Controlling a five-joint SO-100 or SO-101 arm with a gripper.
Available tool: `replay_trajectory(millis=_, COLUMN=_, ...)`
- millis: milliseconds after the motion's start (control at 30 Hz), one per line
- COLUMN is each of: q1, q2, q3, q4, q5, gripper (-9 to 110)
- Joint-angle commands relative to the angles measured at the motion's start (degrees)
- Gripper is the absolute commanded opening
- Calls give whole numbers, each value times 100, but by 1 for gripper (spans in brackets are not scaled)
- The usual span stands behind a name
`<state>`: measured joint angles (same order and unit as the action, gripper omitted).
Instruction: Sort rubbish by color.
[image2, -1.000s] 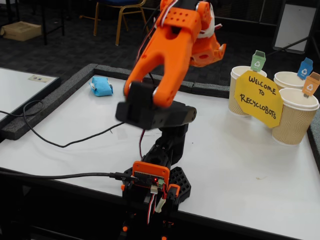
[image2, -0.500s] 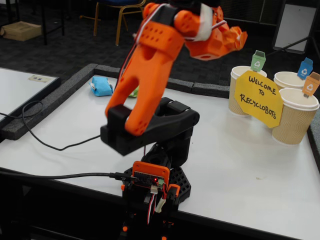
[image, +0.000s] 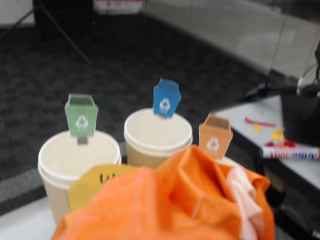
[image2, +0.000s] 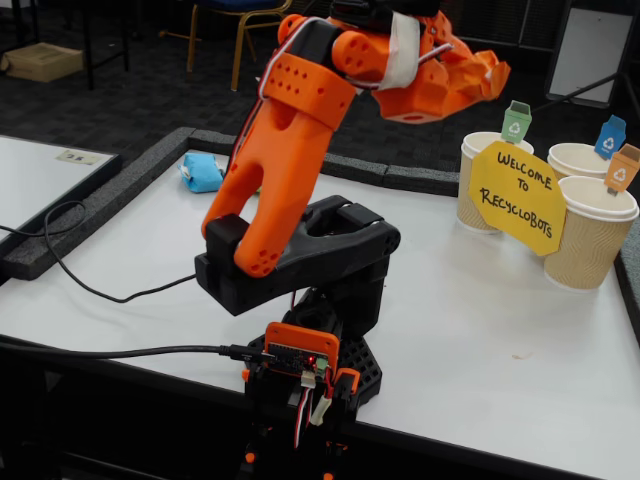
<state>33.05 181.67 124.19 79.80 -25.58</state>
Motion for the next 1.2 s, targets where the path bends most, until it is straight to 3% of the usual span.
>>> replay_trajectory(millis=0, q1=185, q2=-396, q3=-246, q4=-352, q5=185, gripper=0)
replay_trajectory(millis=700, q1=958, q2=-7128, q3=-4377, q4=-1002, q5=1063, gripper=0)
replay_trajectory(millis=1167, q1=1266, q2=-8692, q3=-5607, q4=-914, q5=1063, gripper=3)
